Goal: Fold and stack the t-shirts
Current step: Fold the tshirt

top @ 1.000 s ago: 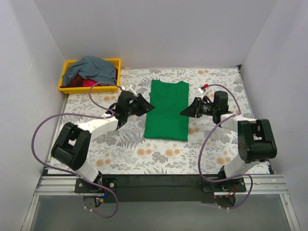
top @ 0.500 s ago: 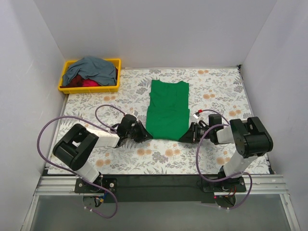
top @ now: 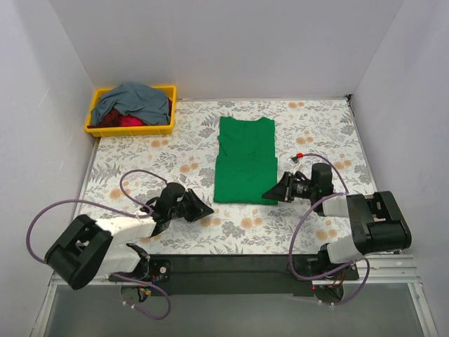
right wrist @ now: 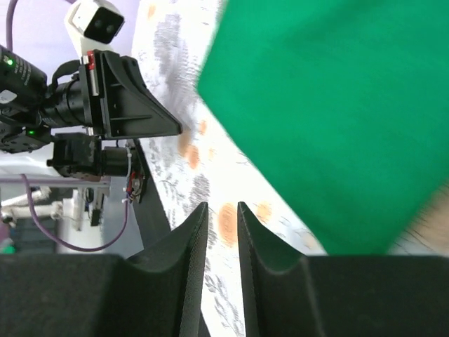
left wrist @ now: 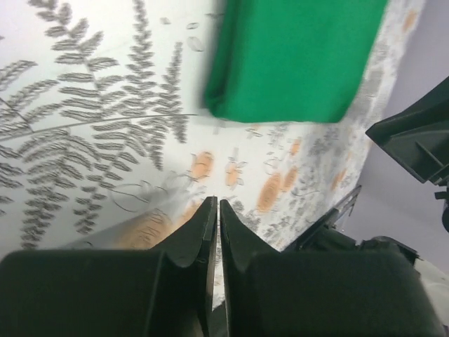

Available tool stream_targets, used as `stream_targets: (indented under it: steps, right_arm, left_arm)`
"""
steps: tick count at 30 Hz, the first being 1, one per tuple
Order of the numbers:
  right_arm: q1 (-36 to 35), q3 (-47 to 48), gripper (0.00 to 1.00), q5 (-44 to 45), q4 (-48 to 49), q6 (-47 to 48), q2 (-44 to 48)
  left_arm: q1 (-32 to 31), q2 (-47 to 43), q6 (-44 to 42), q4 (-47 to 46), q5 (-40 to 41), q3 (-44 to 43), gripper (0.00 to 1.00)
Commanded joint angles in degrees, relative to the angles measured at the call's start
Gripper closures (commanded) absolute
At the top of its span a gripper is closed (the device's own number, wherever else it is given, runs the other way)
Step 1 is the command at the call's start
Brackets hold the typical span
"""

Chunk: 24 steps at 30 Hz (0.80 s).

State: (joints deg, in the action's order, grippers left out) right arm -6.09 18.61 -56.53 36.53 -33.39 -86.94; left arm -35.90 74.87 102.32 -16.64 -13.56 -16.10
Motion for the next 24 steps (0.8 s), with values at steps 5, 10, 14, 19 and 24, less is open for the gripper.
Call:
stream_targets:
  steps: [5, 10, 14, 19, 24]
  right_arm:
    - [-13.5, 10.29, 0.68, 6.17, 2.75, -5.9, 2.93]
    - [-19.22, 14.87, 0.68, 8.98, 7.21, -6.69, -10.43]
    - [-19.4, 15.23, 0.69, 9.33, 11.8, -8.45, -19.48]
    - [-19.31, 14.35, 0.7, 10.12, 12.16, -7.04, -25.47]
    - [-18.79, 13.29, 0.7, 9.95, 10.76, -7.04, -18.13]
  left_arm:
    - [-0.75, -14.13, -2.04, 13.12, 7.93, -4.47, 0.87]
    - [-0.84, -15.9, -3.71, 17.86, 11.27, -5.61, 0.81]
    - [-0.84, -15.46, -4.5, 18.66, 11.89, -5.52, 0.77]
    - [-0.84, -14.23, -5.99, 19.89, 12.86, -6.66, 0.65]
    - [-0.93, -11.34, -7.4, 21.82, 14.6, -9.74, 0.46]
